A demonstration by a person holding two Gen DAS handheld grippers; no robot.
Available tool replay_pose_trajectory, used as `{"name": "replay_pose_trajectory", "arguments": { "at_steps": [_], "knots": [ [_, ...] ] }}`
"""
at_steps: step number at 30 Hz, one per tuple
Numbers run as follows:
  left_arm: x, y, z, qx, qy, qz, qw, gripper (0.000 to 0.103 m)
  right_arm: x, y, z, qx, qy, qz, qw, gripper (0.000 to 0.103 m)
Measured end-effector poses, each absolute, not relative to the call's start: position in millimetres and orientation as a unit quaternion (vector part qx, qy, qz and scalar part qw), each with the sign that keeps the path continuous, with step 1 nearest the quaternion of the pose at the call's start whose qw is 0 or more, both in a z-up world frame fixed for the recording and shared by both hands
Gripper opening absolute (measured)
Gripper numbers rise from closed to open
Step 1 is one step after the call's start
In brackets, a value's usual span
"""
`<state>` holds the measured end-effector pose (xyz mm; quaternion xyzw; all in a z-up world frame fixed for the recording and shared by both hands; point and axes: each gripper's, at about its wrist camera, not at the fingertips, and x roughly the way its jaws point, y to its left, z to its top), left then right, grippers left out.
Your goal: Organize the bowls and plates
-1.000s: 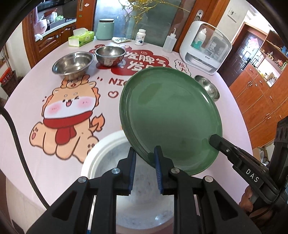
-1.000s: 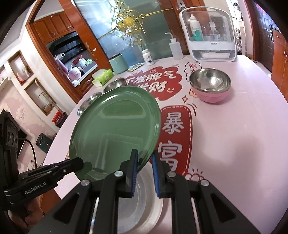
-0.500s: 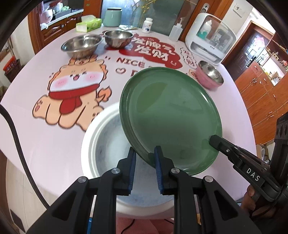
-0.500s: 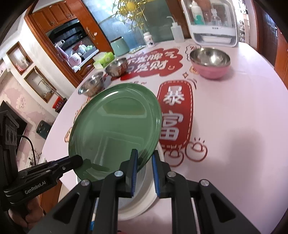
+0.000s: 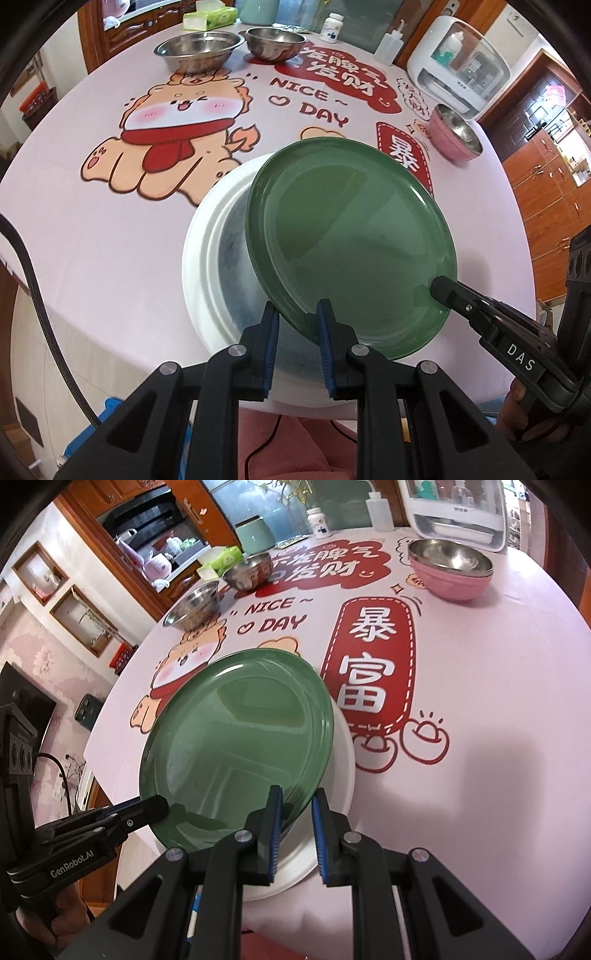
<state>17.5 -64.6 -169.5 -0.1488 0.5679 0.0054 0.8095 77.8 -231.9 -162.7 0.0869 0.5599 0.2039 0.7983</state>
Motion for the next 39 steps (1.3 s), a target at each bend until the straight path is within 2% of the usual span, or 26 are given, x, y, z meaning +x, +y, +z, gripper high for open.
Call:
{"name": "replay_pose_trajectory", "arguments": {
  "at_steps": [27,32,34,39],
  "knots": [
    [7.7,-61.6,-176.4,-0.12,0.605,0.045,0.786,0.022,68.6,-219.1,-168.4,0.056,0.587,0.251,0.768,0.022],
    [7.7,-62.3,-176.4,-0.119,0.608,0.048,0.784,0.022,69.5,-220.8,-165.6,0.054,0.581,0.259,0.769,0.03],
    [8.0,-61.9,-175.5,-0.114,0.606,0.052,0.785,0.022,70.7,-219.5,-160.8,0.046,0.571,0.265,0.776,0.04],
    [8.6,-56.6,-169.5,-0.112,0.598,0.06,0.791,0.022,77.3,-216.4,-149.3,0.034,0.549,0.274,0.789,0.047]
  ]
}}
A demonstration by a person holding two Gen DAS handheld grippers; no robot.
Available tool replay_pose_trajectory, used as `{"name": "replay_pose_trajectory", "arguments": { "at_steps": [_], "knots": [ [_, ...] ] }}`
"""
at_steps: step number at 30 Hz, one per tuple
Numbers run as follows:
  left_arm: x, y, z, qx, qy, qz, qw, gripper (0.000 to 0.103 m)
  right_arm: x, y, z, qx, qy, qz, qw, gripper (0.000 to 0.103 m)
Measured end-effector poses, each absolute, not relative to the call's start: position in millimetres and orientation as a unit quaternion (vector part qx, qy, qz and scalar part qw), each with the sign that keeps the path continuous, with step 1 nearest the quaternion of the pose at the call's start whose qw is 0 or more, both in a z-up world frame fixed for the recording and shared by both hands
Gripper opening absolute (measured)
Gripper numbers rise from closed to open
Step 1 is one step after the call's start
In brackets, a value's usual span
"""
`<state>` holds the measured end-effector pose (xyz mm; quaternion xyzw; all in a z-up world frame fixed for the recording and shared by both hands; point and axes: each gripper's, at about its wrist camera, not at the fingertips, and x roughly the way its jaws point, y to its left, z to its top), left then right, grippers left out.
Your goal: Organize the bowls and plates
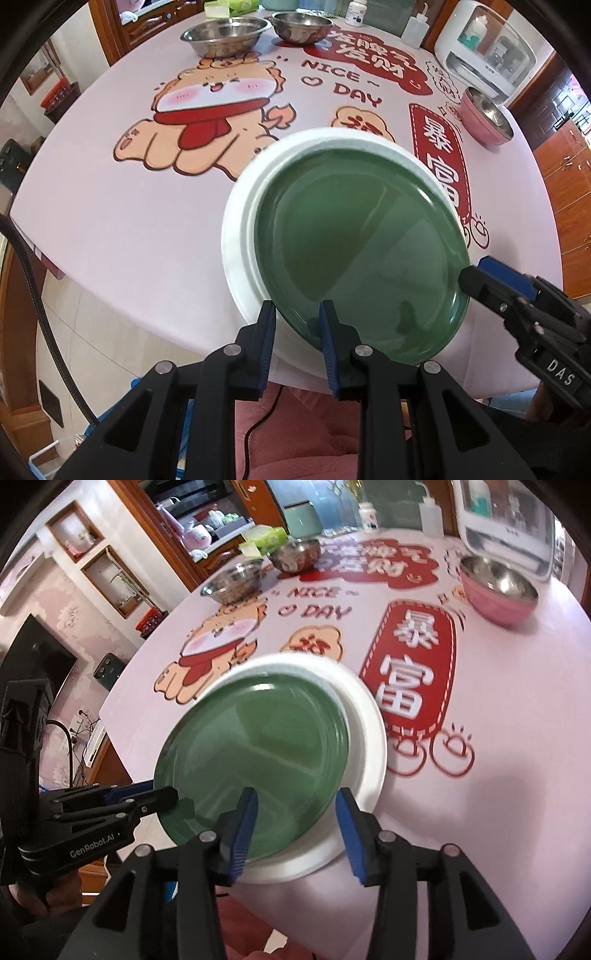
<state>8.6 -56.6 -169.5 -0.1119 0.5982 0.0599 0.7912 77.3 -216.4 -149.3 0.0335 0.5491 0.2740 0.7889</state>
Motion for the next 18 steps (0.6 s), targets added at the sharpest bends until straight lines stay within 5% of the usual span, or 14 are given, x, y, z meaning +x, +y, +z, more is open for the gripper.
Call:
{"name": "replay_pose_trajectory", "arguments": {
  "at_steps": [18],
  "knots": [
    [31.4,-32.6,-123.4,-0.08,0.528,0.029,0.845,0.03,97.5,-185.2,-134.1,0.039,0.523,0.271,0.807,0.051]
  ]
}}
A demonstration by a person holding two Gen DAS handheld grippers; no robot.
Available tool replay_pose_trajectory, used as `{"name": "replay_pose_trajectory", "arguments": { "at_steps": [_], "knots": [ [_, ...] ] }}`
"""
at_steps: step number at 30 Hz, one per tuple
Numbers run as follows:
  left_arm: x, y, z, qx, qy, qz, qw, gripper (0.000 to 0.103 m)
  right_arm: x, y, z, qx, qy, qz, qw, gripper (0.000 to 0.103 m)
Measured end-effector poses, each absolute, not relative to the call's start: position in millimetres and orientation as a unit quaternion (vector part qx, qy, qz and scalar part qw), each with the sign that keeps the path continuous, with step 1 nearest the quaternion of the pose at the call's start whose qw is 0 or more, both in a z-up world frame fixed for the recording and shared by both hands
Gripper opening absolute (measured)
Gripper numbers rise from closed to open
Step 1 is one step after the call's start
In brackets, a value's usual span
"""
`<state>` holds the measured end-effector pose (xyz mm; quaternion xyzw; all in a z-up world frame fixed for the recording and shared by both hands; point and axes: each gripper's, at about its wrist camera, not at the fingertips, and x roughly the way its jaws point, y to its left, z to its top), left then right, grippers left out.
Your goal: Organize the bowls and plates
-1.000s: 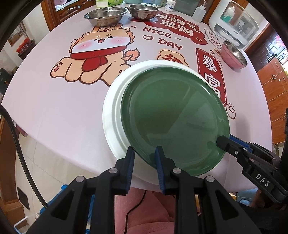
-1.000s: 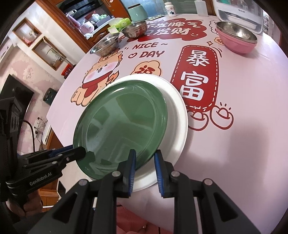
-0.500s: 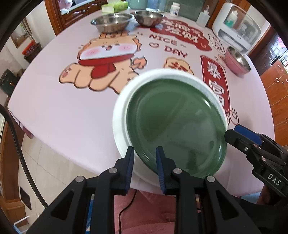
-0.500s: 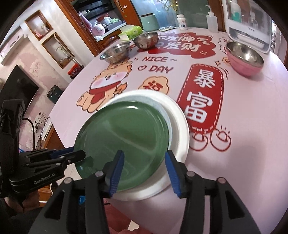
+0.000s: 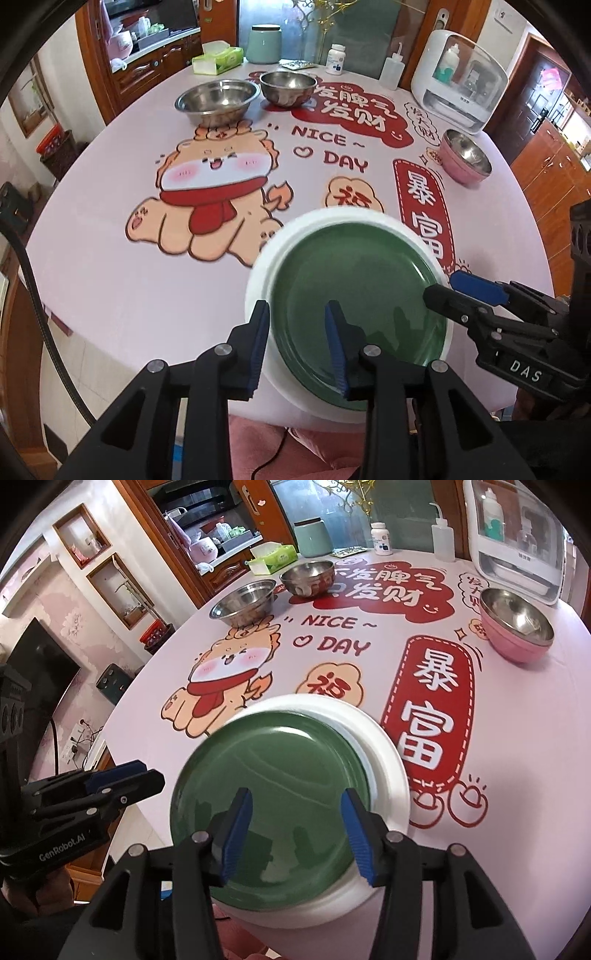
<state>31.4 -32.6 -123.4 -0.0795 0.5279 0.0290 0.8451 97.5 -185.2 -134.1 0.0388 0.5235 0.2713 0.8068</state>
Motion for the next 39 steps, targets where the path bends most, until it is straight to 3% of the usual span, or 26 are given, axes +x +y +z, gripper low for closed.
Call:
{"name": "replay_pose_trajectory", "arguments": {
  "at_steps": [6,22,39],
  "knots": [
    [45.7,-11.2,-114.1,-0.069,0.522,0.014,0.85,0.032,104.0,-167.9,-125.4,0.052,0.509,0.255,0.82,0.06],
    [91.4,70.7,-90.0,-0.048,0.522,-0.017,0.851,0.049,124.3,-94.4,-111.3,0.07,0.504,0.197,0.838,0.061],
    [157.9,156.3,-74.8,-0.02,0.529,-0.06,0.846,0.051,153.4,-21.6,-104.5,0.107,0.486,0.127,0.858,0.07]
  ]
}}
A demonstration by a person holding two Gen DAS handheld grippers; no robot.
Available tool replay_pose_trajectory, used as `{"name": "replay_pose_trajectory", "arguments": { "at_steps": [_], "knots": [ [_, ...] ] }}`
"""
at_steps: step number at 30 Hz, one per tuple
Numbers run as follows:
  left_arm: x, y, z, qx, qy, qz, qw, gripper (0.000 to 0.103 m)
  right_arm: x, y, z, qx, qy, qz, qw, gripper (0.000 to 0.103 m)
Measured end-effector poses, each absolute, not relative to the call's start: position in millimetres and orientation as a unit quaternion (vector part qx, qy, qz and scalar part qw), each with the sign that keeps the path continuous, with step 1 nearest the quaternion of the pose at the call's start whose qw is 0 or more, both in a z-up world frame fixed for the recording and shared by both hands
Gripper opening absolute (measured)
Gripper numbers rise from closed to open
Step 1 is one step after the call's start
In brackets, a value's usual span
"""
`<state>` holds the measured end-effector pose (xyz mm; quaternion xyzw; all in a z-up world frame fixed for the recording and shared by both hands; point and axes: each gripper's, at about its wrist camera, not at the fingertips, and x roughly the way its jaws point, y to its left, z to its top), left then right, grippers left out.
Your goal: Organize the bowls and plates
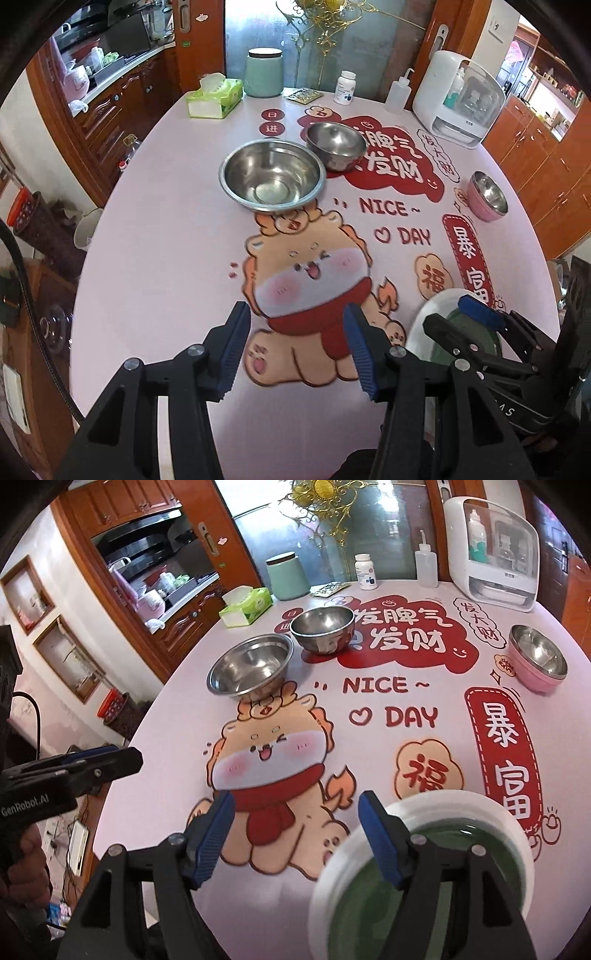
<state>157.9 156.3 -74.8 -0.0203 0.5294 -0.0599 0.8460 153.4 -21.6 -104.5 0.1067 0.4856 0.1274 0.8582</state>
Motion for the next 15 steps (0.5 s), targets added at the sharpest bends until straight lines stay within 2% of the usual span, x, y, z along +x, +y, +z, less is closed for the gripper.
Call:
{"name": "replay_pose_trajectory", "arguments": {
  "at_steps": [4,15],
  "knots": [
    [175.5,169.7,-68.7,-0.004,0.519,-0.069,0.852,0.055,164.9,-8.7,-99.0,0.106,0.479,0.116,0.864,0.07],
    [234.3,190.1,-58.7,0.037,0.512,-0.089,0.854,0.055,207.4,12.5,-88.9,0.121,0.483,0.099,0.862,0.072]
  ]
}}
